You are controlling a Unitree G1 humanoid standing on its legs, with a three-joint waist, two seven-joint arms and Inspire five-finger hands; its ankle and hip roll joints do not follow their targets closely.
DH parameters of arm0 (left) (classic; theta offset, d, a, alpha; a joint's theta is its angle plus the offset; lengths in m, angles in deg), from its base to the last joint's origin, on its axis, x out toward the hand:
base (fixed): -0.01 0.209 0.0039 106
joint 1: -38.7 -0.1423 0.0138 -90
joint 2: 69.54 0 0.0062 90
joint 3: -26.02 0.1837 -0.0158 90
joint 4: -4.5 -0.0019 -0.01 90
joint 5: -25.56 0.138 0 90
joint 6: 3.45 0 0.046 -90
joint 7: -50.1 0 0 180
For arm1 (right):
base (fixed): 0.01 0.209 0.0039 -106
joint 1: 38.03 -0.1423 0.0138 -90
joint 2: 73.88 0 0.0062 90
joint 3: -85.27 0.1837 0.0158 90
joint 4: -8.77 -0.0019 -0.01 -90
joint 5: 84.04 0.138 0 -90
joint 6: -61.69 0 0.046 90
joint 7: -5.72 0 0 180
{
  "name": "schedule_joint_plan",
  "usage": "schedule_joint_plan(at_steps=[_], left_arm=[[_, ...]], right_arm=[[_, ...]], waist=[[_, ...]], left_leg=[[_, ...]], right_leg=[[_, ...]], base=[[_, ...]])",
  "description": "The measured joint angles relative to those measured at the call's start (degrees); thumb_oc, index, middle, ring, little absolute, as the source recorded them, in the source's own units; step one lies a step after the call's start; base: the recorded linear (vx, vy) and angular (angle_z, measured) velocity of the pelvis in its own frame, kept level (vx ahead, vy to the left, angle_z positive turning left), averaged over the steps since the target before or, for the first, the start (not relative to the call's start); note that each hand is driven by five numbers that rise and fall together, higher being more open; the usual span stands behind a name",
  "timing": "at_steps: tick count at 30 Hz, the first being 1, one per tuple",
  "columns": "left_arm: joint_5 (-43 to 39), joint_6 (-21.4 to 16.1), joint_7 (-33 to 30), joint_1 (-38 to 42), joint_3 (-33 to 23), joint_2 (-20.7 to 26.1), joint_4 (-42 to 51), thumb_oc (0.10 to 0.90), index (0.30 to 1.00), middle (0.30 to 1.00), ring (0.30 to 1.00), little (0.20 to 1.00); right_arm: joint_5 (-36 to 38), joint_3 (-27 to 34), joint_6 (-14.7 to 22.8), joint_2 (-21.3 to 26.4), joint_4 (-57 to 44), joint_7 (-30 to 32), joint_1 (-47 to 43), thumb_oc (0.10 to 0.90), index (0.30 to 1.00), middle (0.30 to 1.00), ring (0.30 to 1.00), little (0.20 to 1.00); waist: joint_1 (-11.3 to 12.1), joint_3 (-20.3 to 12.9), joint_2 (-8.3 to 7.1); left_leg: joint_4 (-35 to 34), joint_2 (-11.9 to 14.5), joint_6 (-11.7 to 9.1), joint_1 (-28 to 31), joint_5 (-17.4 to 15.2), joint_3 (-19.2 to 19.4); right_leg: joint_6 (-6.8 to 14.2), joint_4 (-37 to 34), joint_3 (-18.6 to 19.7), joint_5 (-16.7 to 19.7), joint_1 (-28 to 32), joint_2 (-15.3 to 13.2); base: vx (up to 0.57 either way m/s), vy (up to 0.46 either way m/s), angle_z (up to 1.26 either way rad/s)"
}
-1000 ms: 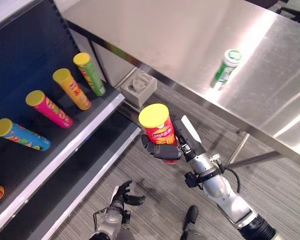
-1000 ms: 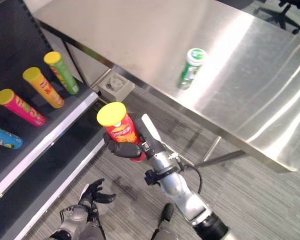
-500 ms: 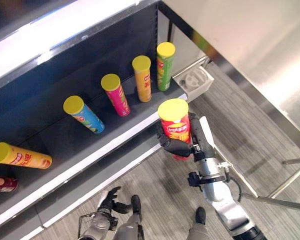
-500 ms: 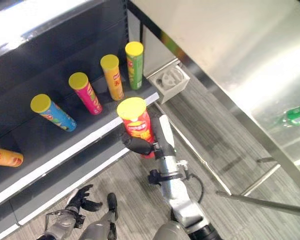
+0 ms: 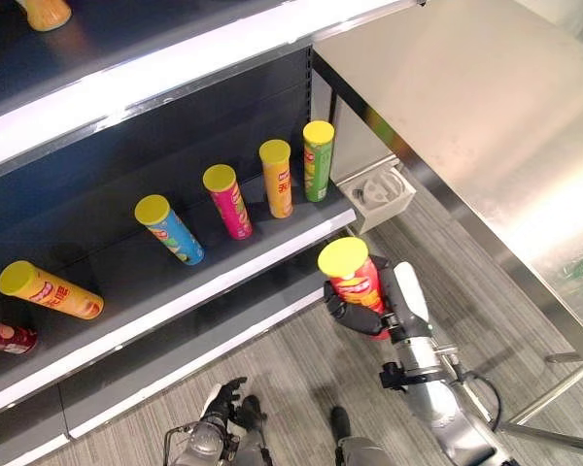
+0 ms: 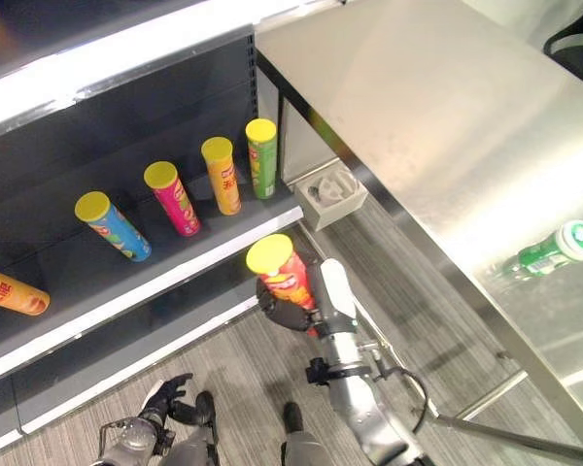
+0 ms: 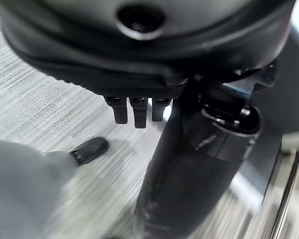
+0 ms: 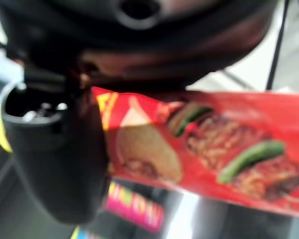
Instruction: Put the goods on the table back onto the shelves and tidy them up.
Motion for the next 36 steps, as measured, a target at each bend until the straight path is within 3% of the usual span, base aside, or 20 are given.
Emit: schedule_joint_plan(at_steps=[2,3,5,6,9,10,11,12,13,15,18,19,22,24,25,26,27,29,34,36], left_arm=[[-1.0,0.0,-0.6,0.1,-0.1,-0.1,-0.1,0.800,0.900,0.900,0.900,0.900],[-0.8,0.1,-1.2,-0.1,0.7,0.0,-0.2,0.800,0.900,0.900,0.900,0.900],[-0.1,0.2,-1.2,-0.4,2.4,0.3,-0.2,0.800,0.900,0.900,0.900,0.900],[0.6,0.2,-1.1,-0.4,2.6,0.1,0.1,0.800,0.900,0.900,0.900,0.900],[2.7,0.2,-1.0,0.5,6.3,-0.3,0.1,0.800,0.900,0.900,0.900,0.900],[3.6,0.2,-0.9,0.8,6.8,-0.6,0.1,0.800,0.900,0.900,0.900,0.900],[3.8,0.2,-0.9,0.9,6.8,-0.9,0.7,0.800,0.900,0.900,0.900,0.900],[4.4,0.2,-0.9,1.2,7.0,-1.0,0.7,0.800,0.900,0.900,0.900,0.900],[6.4,0.2,-0.6,3.2,10.6,-1.0,1.1,0.800,0.900,0.900,0.900,0.900],[8.1,0.4,0.3,4.8,11.7,-0.4,0.4,0.800,0.900,0.900,0.900,0.900],[8.0,0.5,0.1,5.6,11.1,0.4,0.8,0.800,0.900,0.900,0.900,0.900],[7.9,0.5,-0.1,6.0,10.7,1.5,0.9,0.800,0.900,0.900,0.900,0.900],[5.1,0.5,-1.0,4.3,10.0,2.0,0.8,0.800,0.900,0.900,0.900,0.900],[4.5,0.5,-0.9,2.7,9.6,2.3,0.9,0.800,0.900,0.900,0.900,0.900],[4.6,0.5,-0.8,0.2,9.0,2.8,0.8,0.800,0.900,0.900,0.900,0.900],[4.6,0.5,-0.7,-1.1,8.9,3.3,0.9,0.800,0.900,0.900,0.900,0.900],[4.6,0.8,-0.4,-2.3,9.1,3.1,0.5,0.800,0.900,0.900,0.900,0.900],[4.6,0.8,-0.1,-2.6,9.0,1.6,0.2,0.800,0.900,0.900,0.900,0.900],[4.9,0.5,0.5,-3.0,13.5,1.5,5.2,0.800,0.900,0.900,0.900,0.900],[4.9,0.3,0.5,-2.6,13.3,1.5,5.1,0.800,0.900,0.900,0.900,0.900]], right_arm=[[-0.5,-2.1,0.0,-0.1,0.1,-0.3,-0.2,0.400,0.300,0.300,0.300,0.300],[-1.3,-3.1,0.6,-0.8,-0.6,-0.3,0.7,0.400,0.300,0.300,0.300,0.300],[-1.1,-2.6,0.6,-1.0,-0.6,-0.2,0.7,0.400,0.300,0.300,0.300,0.300],[-1.1,-1.9,0.6,-1.1,-0.5,-0.1,0.9,0.400,0.300,0.300,0.300,0.300],[-0.1,-0.4,0.6,-1.2,-0.1,1.6,0.1,0.400,0.300,0.300,0.300,0.300],[0.3,-0.1,0.6,-1.1,-0.1,1.7,-0.4,0.400,0.300,0.300,0.300,0.300],[0.5,0.4,0.6,-1.4,0.4,1.9,-1.0,0.400,0.300,0.300,0.300,0.300],[0.6,0.6,0.5,-2.4,0.6,2.3,-1.0,0.400,0.300,0.300,0.300,0.300],[0.4,0.1,0.4,-2.4,0.6,2.9,-2.5,0.400,0.300,0.300,0.300,0.300],[0.0,-1.1,0.5,-3.8,0.7,2.9,-4.9,0.400,0.300,0.300,0.300,0.300],[-0.2,-1.8,0.4,-7.8,2.4,2.9,-6.4,0.400,0.300,0.300,0.300,0.300],[-0.2,-2.0,0.1,-9.3,3.3,3.0,-6.3,0.400,0.300,0.300,0.300,0.300],[-0.1,-3.1,0.1,-10.1,4.1,3.6,-7.1,0.400,0.300,0.300,0.300,0.300],[0.7,-3.4,0.0,-10.1,4.3,3.6,-7.2,0.400,0.300,0.300,0.300,0.300],[0.9,-4.1,0.1,-10.1,4.5,3.6,-7.8,0.400,0.300,0.300,0.300,0.300],[1.3,-4.1,0.2,-10.5,4.4,3.9,-7.8,0.400,0.300,0.300,0.300,0.300],[1.8,-4.0,0.4,-10.8,4.3,5.1,-8.1,0.400,0.300,0.300,0.300,0.300],[4.1,-2.8,0.6,-11.2,6.5,6.5,-9.3,0.400,0.300,0.300,0.300,0.300],[4.3,-1.5,0.3,-11.6,11.1,11.5,-17.0,0.400,0.300,0.300,0.300,0.300],[4.2,-1.3,0.3,-12.1,11.2,13.0,-18.6,0.400,0.300,0.300,0.300,0.300]], waist=[[0.2,-0.1,-0.52],[-1.5,-0.7,-0.94],[-3.3,-0.9,-0.75],[-3.8,-1.0,-0.71],[-4.9,-1.1,-0.07],[-4.9,-1.1,0.94],[-5.1,-1.1,1.42],[-5.1,-1.1,1.33],[-5.4,-1.1,1.56],[-4.8,-1.4,2.30],[-4.5,-1.4,1.76],[-4.5,-1.4,1.36],[-4.8,-1.6,1.36],[-4.4,-1.9,0.87],[-4.0,-2.3,0.90],[-3.6,-2.8,1.31],[-2.8,-3.1,0.55],[-1.5,-3.1,1.41],[1.8,-3.2,1.93],[1.7,-3.2,1.96]], left_leg=[[1.9,0.5,1.3,-0.2,-3.6,0.9],[5.4,3.4,-0.5,0.6,-8.4,2.4],[6.0,7.1,-2.3,2.4,-9.7,4.0],[5.3,8.4,-2.0,3.8,-9.4,4.4],[1.2,9.2,-3.9,9.1,-8.5,3.0],[0.3,8.7,-2.6,10.4,-5.5,3.3],[-0.7,7.8,-3.7,10.8,-5.4,4.2],[-1.1,6.6,-3.6,10.6,-6.3,4.3],[-1.9,2.2,-2.4,9.5,-8.5,4.9],[-2.3,-1.5,-1.8,8.3,-12.4,5.1],[-2.4,-5.1,-0.9,6.1,-14.4,5.1],[-2.4,-6.7,0.1,5.2,-14.5,5.2],[-2.5,-7.9,3.2,2.7,-15.6,6.4],[-2.4,-7.7,3.8,2.6,-15.7,7.8],[-2.5,-5.4,4.2,2.4,-15.8,9.4],[-2.4,-3.3,3.2,1.8,-15.2,9.7],[-2.4,-4.2,2.6,1.6,-14.7,9.9],[-2.4,-4.1,2.5,2.0,-14.6,8.9],[-2.4,-2.9,1.8,2.9,-14.1,8.2],[-2.4,-2.6,1.6,2.9,-14.0,7.9]], right_leg=[[-0.3,-1.3,-0.3,1.2,0.5,-1.1],[-0.1,-4.8,-1.5,3.4,1.7,-3.0],[0.2,-5.4,-2.6,3.9,2.0,-3.5],[0.2,-5.4,-2.9,3.9,1.9,-3.9],[1.8,-5.4,-1.3,4.9,1.0,-5.2],[2.8,-5.6,-1.4,5.0,0.7,-5.1],[4.5,-5.7,-1.4,5.4,0.7,-6.2],[5.6,-6.1,-1.5,6.2,0.7,-7.6],[8.6,-8.6,-1.5,8.1,1.3,-12.2],[10.9,-11.3,-1.5,10.0,0.8,-15.7],[12.0,-13.2,-1.3,14.1,-1.2,-19.2],[10.9,-13.6,-2.2,15.9,-2.0,-20.7],[9.4,-14.0,0.0,22.5,-5.5,-20.4],[7.8,-13.7,-0.1,23.8,-6.9,-19.0],[12.5,-10.4,1.8,18.1,-8.1,-14.9],[12.8,-8.9,1.7,12.5,-7.8,-9.7],[11.7,-13.5,1.9,12.2,-5.2,-9.4],[10.6,-13.1,1.8,11.2,-4.2,-9.0],[10.1,-15.0,0.6,11.1,-1.9,-8.2],[9.9,-16.1,-0.1,11.5,-1.0,-8.1]], base=[[0.03,0.247,0.30],[0.06,0.249,0.43],[0.06,0.249,0.42],[0.05,0.339,0.24],[0.03,0.420,-0.03],[0.01,0.317,-0.06],[0.01,0.472,0.12],[0.01,0.658,0.65],[0.01,0.583,0.68],[0.00,0.383,0.35],[-0.03,0.266,0.09],[-0.04,0.231,0.03],[0.00,0.358,-0.17],[0.00,0.146,-0.49],[0.02,0.045,-0.76],[0.11,0.065,-0.63],[0.16,0.091,-0.19],[0.15,0.047,0.15],[0.08,-0.034,0.07],[0.06,-0.074,0.13]])
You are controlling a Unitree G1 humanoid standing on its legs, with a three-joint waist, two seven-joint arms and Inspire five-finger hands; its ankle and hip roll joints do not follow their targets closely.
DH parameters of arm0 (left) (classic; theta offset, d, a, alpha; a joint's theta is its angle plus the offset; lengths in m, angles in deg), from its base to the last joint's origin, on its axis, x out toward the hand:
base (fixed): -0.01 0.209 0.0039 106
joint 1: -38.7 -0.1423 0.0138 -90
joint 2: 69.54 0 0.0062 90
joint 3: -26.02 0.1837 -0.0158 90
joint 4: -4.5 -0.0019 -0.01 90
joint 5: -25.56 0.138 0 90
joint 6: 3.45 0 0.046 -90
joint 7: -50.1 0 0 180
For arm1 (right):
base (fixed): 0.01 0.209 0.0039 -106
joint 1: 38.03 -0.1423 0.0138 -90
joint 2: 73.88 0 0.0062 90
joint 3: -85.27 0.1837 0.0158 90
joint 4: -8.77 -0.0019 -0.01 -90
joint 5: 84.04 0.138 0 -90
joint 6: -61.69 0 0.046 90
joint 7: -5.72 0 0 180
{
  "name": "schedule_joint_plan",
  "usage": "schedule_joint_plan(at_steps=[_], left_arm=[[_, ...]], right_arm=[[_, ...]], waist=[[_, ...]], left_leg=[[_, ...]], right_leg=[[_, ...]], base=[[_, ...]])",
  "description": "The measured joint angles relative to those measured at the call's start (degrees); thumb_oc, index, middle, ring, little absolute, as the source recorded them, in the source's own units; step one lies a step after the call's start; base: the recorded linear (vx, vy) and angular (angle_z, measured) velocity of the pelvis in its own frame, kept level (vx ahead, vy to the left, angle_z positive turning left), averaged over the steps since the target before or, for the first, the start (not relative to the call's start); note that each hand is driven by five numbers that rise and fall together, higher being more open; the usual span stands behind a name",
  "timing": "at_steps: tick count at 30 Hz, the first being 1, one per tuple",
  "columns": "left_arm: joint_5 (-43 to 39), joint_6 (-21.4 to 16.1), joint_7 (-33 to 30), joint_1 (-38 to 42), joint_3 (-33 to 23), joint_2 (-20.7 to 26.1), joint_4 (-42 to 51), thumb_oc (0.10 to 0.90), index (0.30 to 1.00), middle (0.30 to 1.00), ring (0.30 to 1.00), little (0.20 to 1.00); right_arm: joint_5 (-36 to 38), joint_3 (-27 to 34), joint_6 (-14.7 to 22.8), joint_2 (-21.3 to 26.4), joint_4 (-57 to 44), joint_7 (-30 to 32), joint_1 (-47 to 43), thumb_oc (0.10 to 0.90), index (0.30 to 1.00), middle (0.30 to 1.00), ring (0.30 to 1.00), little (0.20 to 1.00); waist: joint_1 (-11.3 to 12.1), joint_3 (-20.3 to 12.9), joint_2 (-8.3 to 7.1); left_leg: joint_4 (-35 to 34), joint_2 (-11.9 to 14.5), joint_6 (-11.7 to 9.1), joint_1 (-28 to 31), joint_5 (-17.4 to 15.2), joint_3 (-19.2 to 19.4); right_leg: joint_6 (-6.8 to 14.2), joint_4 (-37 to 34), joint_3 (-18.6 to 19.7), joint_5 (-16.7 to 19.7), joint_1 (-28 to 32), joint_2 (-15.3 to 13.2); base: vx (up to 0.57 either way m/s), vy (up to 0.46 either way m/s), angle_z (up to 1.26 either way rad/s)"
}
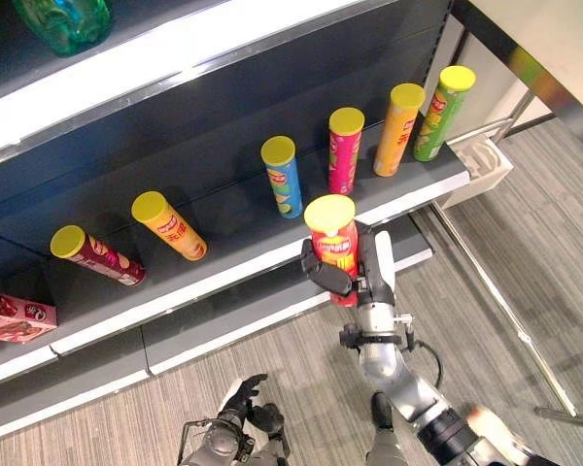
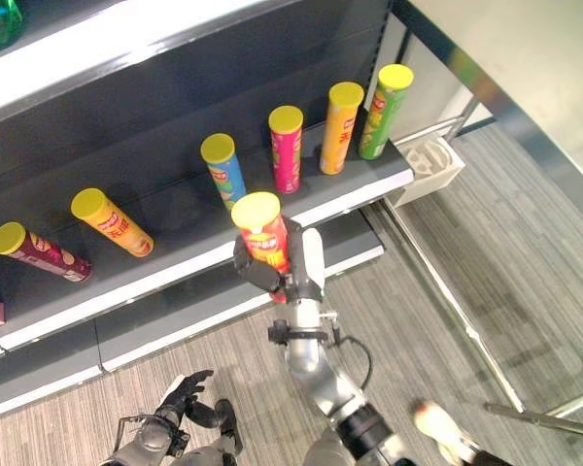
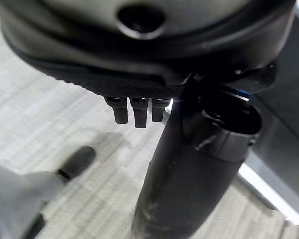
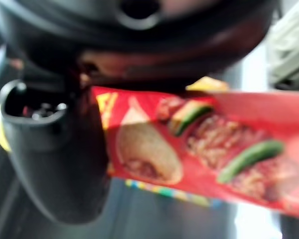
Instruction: Put the goods on the table back onto the shelves and tidy them up.
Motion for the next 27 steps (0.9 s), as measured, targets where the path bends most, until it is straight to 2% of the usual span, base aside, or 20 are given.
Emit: schedule_joint_plan(at_steps=[4,8,15,21,24,25,27], left_arm=[[-0.1,0.0,0.0,-0.1,-0.6,0.2,-0.1,0.800,0.900,0.900,0.900,0.900],[0.0,0.1,0.2,-0.5,-0.5,0.3,-0.1,0.800,0.900,0.900,0.900,0.900],[1.1,0.1,0.9,0.1,-0.6,0.9,0.9,0.800,0.900,0.900,0.900,0.900],[1.1,0.0,0.9,0.0,-0.8,1.0,2.8,0.800,0.900,0.900,0.900,0.900],[1.0,0.0,0.8,-0.1,-0.8,1.1,2.9,0.800,0.900,0.900,0.900,0.900],[1.0,0.0,0.8,-0.2,-0.8,1.3,2.9,0.800,0.900,0.900,0.900,0.900],[1.0,0.0,0.9,-0.8,-0.8,1.1,2.8,0.800,0.900,0.900,0.900,0.900]], right_arm=[[-1.7,0.5,-0.1,-0.5,2.5,4.2,-7.8,0.400,0.300,0.300,0.300,0.300],[-2.0,0.7,-0.2,-2.2,4.9,4.5,-11.4,0.400,0.300,0.300,0.300,0.300],[-1.6,-2.7,-0.2,-4.1,5.1,3.7,-8.6,0.400,0.300,0.300,0.300,0.300],[0.0,-8.9,-0.1,-4.5,10.3,-0.8,-5.5,0.400,0.300,0.300,0.300,0.300],[0.8,-9.5,-0.1,-5.1,11.3,-1.3,-5.6,0.400,0.300,0.300,0.300,0.300],[0.9,-9.0,0.0,-5.6,11.3,-1.2,-5.8,0.400,0.300,0.300,0.300,0.300],[0.9,-8.6,0.0,-5.8,11.3,-1.1,-6.3,0.400,0.300,0.300,0.300,0.300]], waist=[[2.8,-0.1,0.24],[4.9,-0.1,0.27],[4.7,-0.2,0.27],[4.9,-0.2,0.15],[5.3,-0.1,-0.43],[5.2,-0.1,-1.36],[5.4,-0.4,-0.97]], left_leg=[[0.0,0.7,-0.2,-0.9,0.1,-1.4],[0.0,1.0,-0.3,-1.3,0.2,-1.5],[0.0,1.0,0.0,-1.9,0.4,-1.4],[1.0,1.4,0.5,-1.5,1.4,-1.3],[4.4,1.6,0.4,-3.4,1.3,-1.4],[5.5,1.0,0.3,-4.8,1.1,-1.3],[-0.2,0.4,0.1,-1.4,3.0,-1.1]], right_leg=[[-0.3,-3.1,-1.6,0.8,1.4,0.4],[-0.3,-3.4,-2.3,0.8,1.5,0.7],[-0.3,-3.9,-2.9,0.8,1.5,0.6],[-0.3,-4.0,-2.9,0.8,2.7,0.7],[-0.8,-4.0,-2.8,1.2,2.8,0.3],[-0.9,-4.0,-2.3,1.2,2.8,-0.8],[-0.8,-4.1,-1.4,1.1,2.5,-0.2]], base=[[0.12,-0.116,0.11],[0.05,-0.071,0.07],[0.03,-0.019,0.03],[0.01,-0.009,0.01],[0.01,-0.021,0.12],[0.01,-0.022,0.10],[0.00,-0.020,-0.09]])
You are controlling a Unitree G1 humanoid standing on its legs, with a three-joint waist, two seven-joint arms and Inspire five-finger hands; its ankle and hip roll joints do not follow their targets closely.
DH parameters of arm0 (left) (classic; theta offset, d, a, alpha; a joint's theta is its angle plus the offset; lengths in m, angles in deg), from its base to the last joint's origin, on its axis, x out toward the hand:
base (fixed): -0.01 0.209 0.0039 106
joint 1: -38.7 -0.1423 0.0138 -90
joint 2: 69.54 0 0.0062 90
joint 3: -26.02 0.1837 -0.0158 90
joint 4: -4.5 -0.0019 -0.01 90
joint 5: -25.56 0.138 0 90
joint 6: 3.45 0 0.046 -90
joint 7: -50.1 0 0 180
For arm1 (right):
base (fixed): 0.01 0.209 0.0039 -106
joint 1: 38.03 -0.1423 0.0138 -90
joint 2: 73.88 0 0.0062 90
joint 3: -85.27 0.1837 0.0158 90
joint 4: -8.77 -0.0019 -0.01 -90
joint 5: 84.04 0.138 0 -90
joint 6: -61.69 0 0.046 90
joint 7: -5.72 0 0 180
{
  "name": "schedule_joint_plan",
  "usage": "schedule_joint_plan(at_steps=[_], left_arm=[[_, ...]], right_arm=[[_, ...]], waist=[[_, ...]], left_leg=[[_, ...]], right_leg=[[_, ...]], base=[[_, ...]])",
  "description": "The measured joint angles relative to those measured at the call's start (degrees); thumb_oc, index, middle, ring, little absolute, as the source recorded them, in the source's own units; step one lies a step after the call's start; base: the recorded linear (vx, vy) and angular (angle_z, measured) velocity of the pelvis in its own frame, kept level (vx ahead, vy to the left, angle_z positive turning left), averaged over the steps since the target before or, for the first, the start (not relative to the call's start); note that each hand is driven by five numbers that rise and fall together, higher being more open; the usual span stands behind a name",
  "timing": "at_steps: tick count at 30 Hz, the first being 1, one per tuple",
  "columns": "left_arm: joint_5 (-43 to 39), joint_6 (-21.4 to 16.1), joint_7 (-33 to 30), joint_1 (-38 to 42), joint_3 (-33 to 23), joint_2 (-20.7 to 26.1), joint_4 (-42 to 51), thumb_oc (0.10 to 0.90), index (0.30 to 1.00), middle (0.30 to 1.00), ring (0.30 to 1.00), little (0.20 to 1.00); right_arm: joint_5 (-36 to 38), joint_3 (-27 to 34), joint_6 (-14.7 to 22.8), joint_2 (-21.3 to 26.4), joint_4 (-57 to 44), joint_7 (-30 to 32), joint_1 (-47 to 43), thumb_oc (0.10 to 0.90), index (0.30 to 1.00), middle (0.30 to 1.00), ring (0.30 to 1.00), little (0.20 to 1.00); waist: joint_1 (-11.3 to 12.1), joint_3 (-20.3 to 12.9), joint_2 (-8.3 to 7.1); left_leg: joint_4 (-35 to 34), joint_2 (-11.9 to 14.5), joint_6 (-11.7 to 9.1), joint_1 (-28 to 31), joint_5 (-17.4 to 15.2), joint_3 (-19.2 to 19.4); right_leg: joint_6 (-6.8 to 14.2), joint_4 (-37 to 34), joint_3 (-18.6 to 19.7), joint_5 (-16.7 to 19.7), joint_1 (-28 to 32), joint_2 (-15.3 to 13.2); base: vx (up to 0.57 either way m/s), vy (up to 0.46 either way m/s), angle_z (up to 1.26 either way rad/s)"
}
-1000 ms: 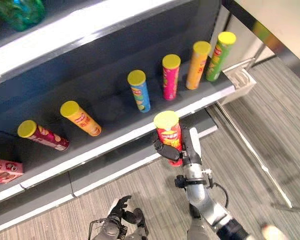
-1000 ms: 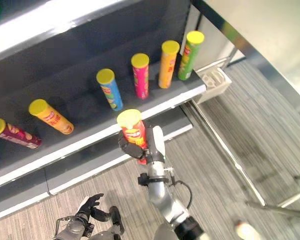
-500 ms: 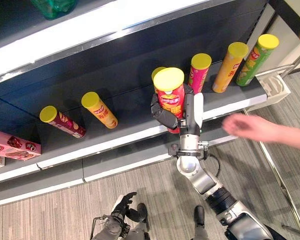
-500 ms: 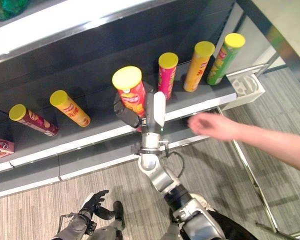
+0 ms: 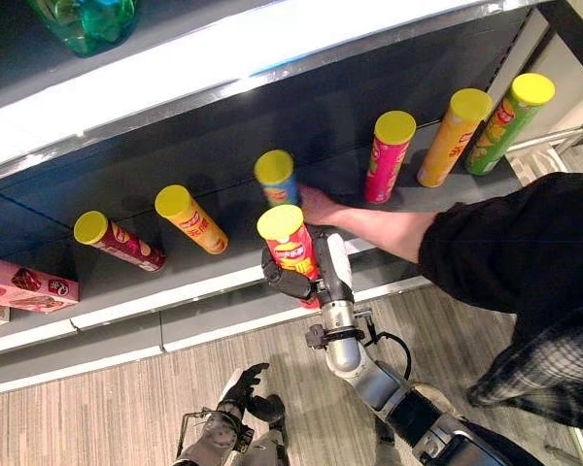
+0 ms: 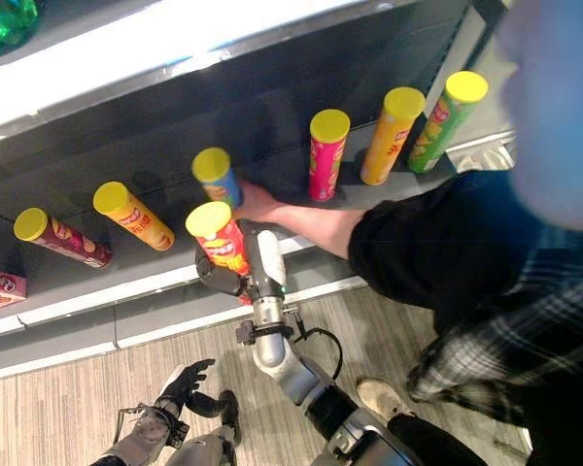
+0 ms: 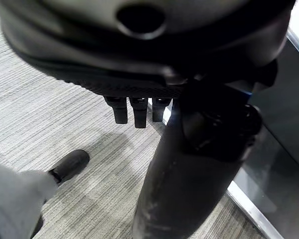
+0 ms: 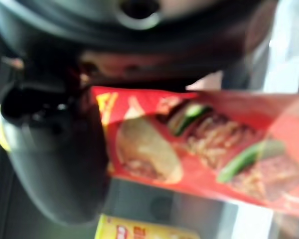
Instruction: Put the goods on the table back onto the shelves and tidy them up.
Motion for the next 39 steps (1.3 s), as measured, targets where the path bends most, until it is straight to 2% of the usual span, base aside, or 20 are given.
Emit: schedule_joint_plan(at_steps=[1,3,8,12,19,24,25,26,32,39], left_arm=[[0.0,0.0,-0.1,0.5,0.0,0.5,-0.2,0.800,0.900,0.900,0.900,0.900],[0.0,0.0,-0.1,0.7,-0.1,1.0,-0.4,0.800,0.900,0.900,0.900,0.900],[0.0,0.1,-0.2,0.6,-0.7,2.5,-0.6,0.800,0.900,0.900,0.900,0.900],[0.0,0.2,-0.2,0.6,-1.2,2.2,-0.6,0.800,0.900,0.900,0.900,0.900],[1.5,0.9,-0.1,1.1,-1.2,1.3,-1.4,0.800,0.900,0.900,0.900,0.900],[2.3,1.3,-0.1,1.3,-1.2,1.0,-2.8,0.800,0.900,0.900,0.900,0.900],[2.3,1.3,-0.2,1.2,-1.3,1.1,-3.0,0.800,0.900,0.900,0.900,0.900],[2.3,1.3,-0.2,1.0,-1.3,1.0,-3.0,0.800,0.900,0.900,0.900,0.900],[2.6,1.4,-0.1,0.4,-1.1,1.0,-3.5,0.800,0.900,0.900,0.900,0.900],[2.7,1.4,-0.2,-0.6,-1.2,1.0,-3.5,0.800,0.900,0.900,0.900,0.900]], right_arm=[[0.2,0.9,0.0,-0.4,0.0,0.5,-0.4,0.400,0.300,0.300,0.300,0.300],[0.3,1.5,0.0,-0.5,0.0,0.6,-0.4,0.400,0.300,0.300,0.300,0.300],[0.3,1.0,0.0,-1.5,0.0,0.4,-2.0,0.400,0.300,0.300,0.300,0.300],[0.3,2.0,0.0,-1.5,-0.2,0.6,-2.0,0.400,0.300,0.300,0.300,0.300],[0.3,3.9,0.0,2.3,-4.4,0.3,0.6,0.400,0.300,0.300,0.300,0.300],[0.2,6.0,0.4,4.4,-9.6,0.2,8.3,0.400,0.300,0.300,0.300,0.300],[0.2,6.2,0.4,4.4,-9.6,0.2,9.4,0.400,0.300,0.300,0.300,0.300],[0.2,6.0,0.6,4.4,-9.6,0.0,10.2,0.400,0.300,0.300,0.300,0.300],[0.2,4.8,0.8,4.2,-9.6,-1.1,13.1,0.400,0.300,0.300,0.300,0.300],[0.2,4.7,1.4,4.3,-9.6,-1.0,13.6,0.400,0.300,0.300,0.300,0.300]], waist=[[-0.1,0.1,-0.77],[-0.1,0.0,-1.19],[0.8,-0.1,-1.27],[0.4,-0.1,-1.27],[-2.8,-0.3,-1.62],[-4.7,-0.8,-2.77],[-5.1,-1.1,-2.97],[-5.4,-1.4,-2.62],[-5.6,-3.0,-4.74],[-5.5,-4.2,-4.21]], left_leg=[[0.1,-0.2,0.0,-0.3,0.0,-0.2],[0.1,-0.5,0.0,-0.3,0.0,-0.3],[0.1,-0.3,0.0,0.5,0.0,-0.1],[0.1,0.2,0.0,1.3,0.0,0.3],[0.1,0.1,0.0,3.0,0.0,1.3],[0.0,0.2,-0.2,4.6,-0.1,1.3],[0.0,0.4,-0.6,5.1,-0.5,1.4],[0.0,1.2,-2.1,5.7,-2.1,1.4],[0.0,1.0,-2.2,6.1,-2.8,1.7],[0.0,1.0,-1.8,6.7,-2.6,2.1]], right_leg=[[0.0,0.1,-0.2,0.0,-0.4,-0.2],[0.0,0.1,-0.2,0.0,-0.1,-0.4],[0.1,0.0,-0.1,0.0,0.4,-0.3],[0.1,-0.2,0.0,0.0,1.2,0.3],[0.1,-0.1,0.2,0.0,2.3,0.4],[-0.1,0.2,0.6,0.1,3.6,0.6],[-0.2,0.2,0.9,0.2,4.0,0.8],[-0.2,0.2,1.3,0.2,4.1,1.6],[0.5,0.3,2.1,0.6,4.0,1.5],[0.2,0.3,2.6,0.9,4.4,1.5]], base=[[0.00,-0.010,-0.08],[0.00,-0.010,0.10],[0.01,0.000,-0.05],[0.00,0.006,-0.05],[0.00,0.006,-0.03],[0.00,-0.005,-0.02],[-0.01,-0.016,-0.15],[-0.01,-0.016,-0.20],[0.00,-0.009,-0.05],[0.02,-0.024,-0.04]])
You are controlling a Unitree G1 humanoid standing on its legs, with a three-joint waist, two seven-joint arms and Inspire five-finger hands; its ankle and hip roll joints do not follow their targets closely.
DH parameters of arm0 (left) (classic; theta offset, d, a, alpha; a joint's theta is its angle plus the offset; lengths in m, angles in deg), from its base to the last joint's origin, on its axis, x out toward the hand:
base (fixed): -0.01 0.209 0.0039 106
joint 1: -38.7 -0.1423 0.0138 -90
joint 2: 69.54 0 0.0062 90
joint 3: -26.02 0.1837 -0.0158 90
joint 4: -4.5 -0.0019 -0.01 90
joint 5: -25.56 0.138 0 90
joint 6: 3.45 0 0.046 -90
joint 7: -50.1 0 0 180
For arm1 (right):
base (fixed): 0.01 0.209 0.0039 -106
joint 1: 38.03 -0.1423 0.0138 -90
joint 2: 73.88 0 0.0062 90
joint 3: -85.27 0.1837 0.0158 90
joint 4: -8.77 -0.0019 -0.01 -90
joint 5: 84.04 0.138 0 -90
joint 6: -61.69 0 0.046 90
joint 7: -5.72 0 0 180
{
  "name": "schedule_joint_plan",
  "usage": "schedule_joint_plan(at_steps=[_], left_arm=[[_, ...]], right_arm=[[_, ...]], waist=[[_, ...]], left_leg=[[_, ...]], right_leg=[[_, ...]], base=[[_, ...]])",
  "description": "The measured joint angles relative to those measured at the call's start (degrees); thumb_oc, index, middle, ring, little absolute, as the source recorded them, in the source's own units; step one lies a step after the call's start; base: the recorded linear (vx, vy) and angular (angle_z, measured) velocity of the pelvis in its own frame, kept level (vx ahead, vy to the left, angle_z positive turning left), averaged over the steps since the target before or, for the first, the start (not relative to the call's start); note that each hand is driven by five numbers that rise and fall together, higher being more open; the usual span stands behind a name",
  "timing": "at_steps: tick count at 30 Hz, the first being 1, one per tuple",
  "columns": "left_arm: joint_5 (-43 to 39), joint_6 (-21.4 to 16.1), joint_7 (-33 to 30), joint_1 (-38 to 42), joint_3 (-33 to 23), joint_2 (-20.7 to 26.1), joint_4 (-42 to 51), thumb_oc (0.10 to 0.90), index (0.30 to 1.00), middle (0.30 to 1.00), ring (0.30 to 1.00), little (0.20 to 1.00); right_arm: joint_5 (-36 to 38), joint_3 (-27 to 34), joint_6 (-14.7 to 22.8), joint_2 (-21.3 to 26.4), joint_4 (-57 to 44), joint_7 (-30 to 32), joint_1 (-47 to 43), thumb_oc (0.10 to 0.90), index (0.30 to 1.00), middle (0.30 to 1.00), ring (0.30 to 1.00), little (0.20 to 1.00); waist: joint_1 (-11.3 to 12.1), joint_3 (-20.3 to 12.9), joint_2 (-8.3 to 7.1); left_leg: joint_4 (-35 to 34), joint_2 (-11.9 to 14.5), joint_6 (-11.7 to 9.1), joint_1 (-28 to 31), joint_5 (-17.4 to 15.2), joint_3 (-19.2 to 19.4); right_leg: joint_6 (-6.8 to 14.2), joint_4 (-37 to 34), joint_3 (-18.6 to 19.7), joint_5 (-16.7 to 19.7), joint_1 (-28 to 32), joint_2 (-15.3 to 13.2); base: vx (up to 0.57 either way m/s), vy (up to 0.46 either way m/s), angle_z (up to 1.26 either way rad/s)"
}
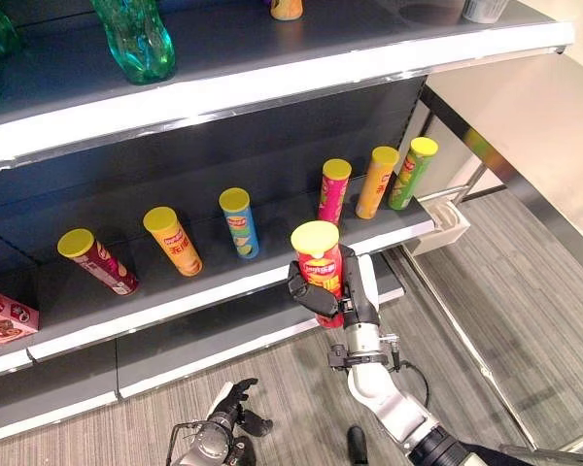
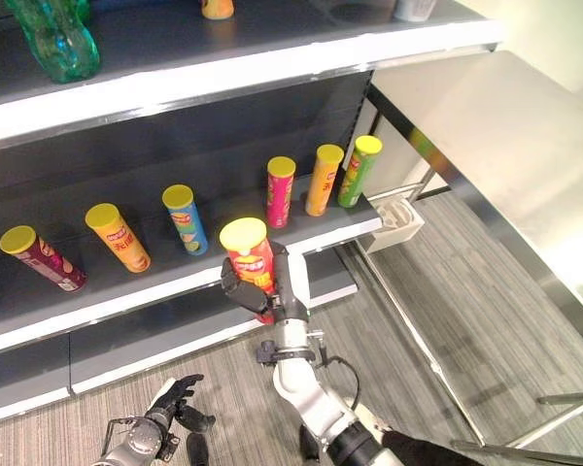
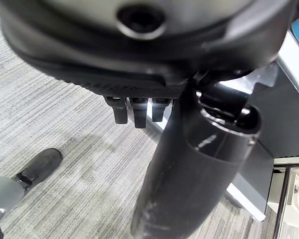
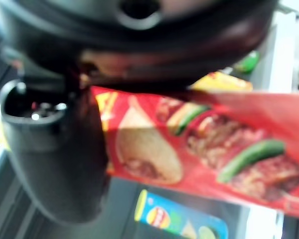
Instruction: Put the goods on the table back onto the shelves and tidy them up.
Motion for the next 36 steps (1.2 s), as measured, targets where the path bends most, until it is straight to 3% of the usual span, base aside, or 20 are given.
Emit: schedule_joint_plan(at_steps=[7,9,10,12,14,16,19,20,21,22,23,25,26,30,33,34,36], left_arm=[[0.0,0.0,0.0,-0.5,0.3,-0.1,0.1,0.800,0.900,0.900,0.900,0.900],[0.1,0.0,-0.1,0.3,1.5,-0.6,0.2,0.800,0.900,0.900,0.900,0.900],[0.1,0.0,-0.1,0.3,1.7,-0.8,0.2,0.800,0.900,0.900,0.900,0.900],[0.1,0.0,-0.1,0.1,1.7,-0.8,-0.5,0.800,0.900,0.900,0.900,0.900],[0.3,0.0,-0.1,-0.2,1.6,-0.8,-0.8,0.800,0.900,0.900,0.900,0.900],[0.6,0.0,-0.6,-0.1,1.0,0.8,-1.0,0.800,0.900,0.900,0.900,0.900],[0.6,0.1,-1.1,-0.6,-0.2,1.9,-1.8,0.800,0.900,0.900,0.900,0.900],[0.6,0.1,-1.2,-1.3,-1.2,2.5,-2.1,0.800,0.900,0.900,0.900,0.900],[0.5,0.1,-1.5,-1.8,-1.6,2.0,-2.3,0.800,0.900,0.900,0.900,0.900],[0.3,0.1,-2.2,-3.7,-2.8,-0.4,-1.0,0.800,0.900,0.900,0.900,0.900],[0.3,0.4,-2.2,-3.7,-2.7,-1.5,-1.0,0.800,0.900,0.900,0.900,0.900],[1.1,0.5,-1.7,-3.5,-0.5,-3.1,-0.1,0.800,0.900,0.900,0.900,0.900],[2.0,0.4,-0.9,-3.5,0.6,-3.7,0.8,0.800,0.900,0.900,0.900,0.900],[2.5,-0.2,0.6,-1.4,0.9,-5.4,2.5,0.800,0.900,0.900,0.900,0.900],[3.0,-0.7,0.6,-0.3,-1.5,-5.7,2.3,0.800,0.900,0.900,0.900,0.900],[3.0,-0.6,0.9,-0.5,-4.6,-5.7,0.5,0.800,0.900,0.900,0.900,0.900],[3.0,0.0,0.7,-0.9,-6.3,-5.0,-1.8,0.800,0.900,0.900,0.900,0.900]], right_arm=[[-1.2,3.7,0.0,0.5,0.6,2.2,-0.1,0.400,0.300,0.300,0.300,0.300],[-2.7,3.9,-0.1,1.8,2.3,2.3,-3.4,0.400,0.300,0.300,0.300,0.300],[-2.7,4.3,-0.2,2.5,2.4,2.7,-3.4,0.400,0.300,0.300,0.300,0.300],[-3.0,5.3,-0.5,1.6,2.7,3.0,-3.4,0.400,0.300,0.300,0.300,0.300],[-3.0,5.8,-0.8,0.5,2.7,4.0,-3.1,0.400,0.300,0.300,0.300,0.300],[-3.7,5.2,-0.8,-0.6,2.6,3.6,-3.0,0.400,0.300,0.300,0.300,0.300],[-5.5,3.1,-1.0,0.0,2.4,2.6,-1.6,0.400,0.300,0.300,0.300,0.300],[-5.6,2.4,-1.0,-0.3,2.5,2.4,-0.2,0.400,0.300,0.300,0.300,0.300],[-5.5,2.0,-1.0,-0.2,2.5,2.4,0.7,0.400,0.300,0.300,0.300,0.300],[-5.4,2.0,-0.9,2.2,2.4,1.3,1.9,0.400,0.300,0.300,0.300,0.300],[-5.0,2.2,-1.0,2.9,2.4,0.8,2.4,0.400,0.300,0.300,0.300,0.300],[-3.8,3.3,-1.0,5.6,1.8,-1.2,4.2,0.400,0.300,0.300,0.300,0.300],[-3.3,3.3,-0.9,6.5,1.7,-2.1,5.1,0.400,0.300,0.300,0.300,0.300],[3.5,4.7,-0.8,7.0,2.2,-6.5,6.6,0.400,0.300,0.300,0.300,0.300],[9.0,4.6,0.2,8.2,-0.1,-10.6,8.8,0.400,0.300,0.300,0.300,0.300],[12.5,4.5,1.0,8.6,0.1,-13.8,10.8,0.400,0.300,0.300,0.300,0.300],[13.5,3.4,1.0,9.1,0.1,-15.4,11.7,0.400,0.300,0.300,0.300,0.300]], waist=[[-0.3,-0.1,1.16],[-0.6,1.6,4.61],[-1.0,1.7,5.11],[-2.2,2.4,5.86],[-2.5,2.9,6.34],[-1.6,3.4,4.54],[-1.5,4.3,2.43],[-1.4,4.2,1.43],[-1.4,4.2,1.84],[-0.7,3.7,4.55],[-1.1,3.6,4.93],[-2.6,3.6,4.80],[-3.5,3.4,4.69],[-6.0,2.9,4.81],[-6.2,2.4,5.30],[-6.1,1.0,5.33],[-6.0,0.2,5.48]], left_leg=[[0.0,-0.4,0.5,0.4,-0.4,-0.9],[-0.1,0.2,2.0,0.3,-1.1,-0.8],[-0.1,-0.4,2.5,0.6,-1.3,-0.7],[-0.3,-1.5,3.3,1.9,-2.3,-1.1],[-0.3,-2.2,3.4,2.9,-2.6,-1.2],[0.0,-2.1,3.3,2.9,-2.4,-1.5],[-0.1,-1.0,0.8,4.6,-2.4,-2.5],[-0.2,-0.5,-0.9,5.9,-2.5,-2.7],[-0.3,0.4,-1.3,6.6,-2.6,-2.9],[0.0,4.8,-1.6,7.6,-2.2,-2.2],[0.0,5.9,-1.4,7.8,-1.3,-2.1],[0.0,7.5,1.3,8.3,1.2,-2.0],[0.0,8.1,1.4,8.6,2.7,-1.5],[-0.1,10.1,-2.0,10.0,6.1,0.7],[-0.1,10.5,-2.1,9.8,6.2,0.7],[0.0,10.4,-2.4,9.7,6.0,0.7],[0.0,10.4,-3.4,9.7,5.3,0.7]], right_leg=[[0.2,1.7,-0.5,-0.3,0.0,-0.3],[2.0,13.9,0.9,-1.4,-6.7,1.1],[3.0,18.0,0.9,-2.1,-8.7,0.4],[4.7,25.6,4.5,-4.3,-12.4,-0.8],[4.3,21.0,4.9,-5.7,-12.4,-3.2],[2.9,10.9,3.3,-4.1,-12.2,-5.9],[3.1,3.1,3.0,-0.3,-8.8,-4.8],[2.0,2.6,4.2,2.6,-6.9,-3.5],[2.1,2.7,4.9,5.3,-6.2,-2.2],[0.8,1.7,3.1,5.1,-4.9,2.1],[0.1,1.2,2.1,4.8,-4.1,3.3],[-1.4,0.9,0.4,4.4,-2.3,4.7],[-2.4,0.9,-0.2,3.9,-1.5,5.0],[-3.9,0.9,-0.5,3.0,-0.1,7.0],[-3.9,0.9,-0.9,2.9,-0.2,7.3],[-4.0,0.9,-1.1,2.8,-0.2,7.2],[-4.1,1.0,-1.2,2.8,-0.2,7.1]], base=[[-0.01,0.031,0.03],[0.06,0.100,-0.16],[0.25,0.063,-0.10],[0.25,-0.092,0.03],[0.07,-0.196,0.11],[0.10,-0.254,0.12],[0.13,-0.224,0.27],[0.09,-0.144,0.28],[0.19,-0.269,-0.10],[0.20,-0.240,-0.21],[0.16,-0.207,-0.20],[0.07,-0.079,0.19],[0.05,-0.037,0.16],[0.03,-0.031,-0.07],[0.00,0.007,0.02],[0.00,0.018,0.08],[-0.01,0.021,0.07]])
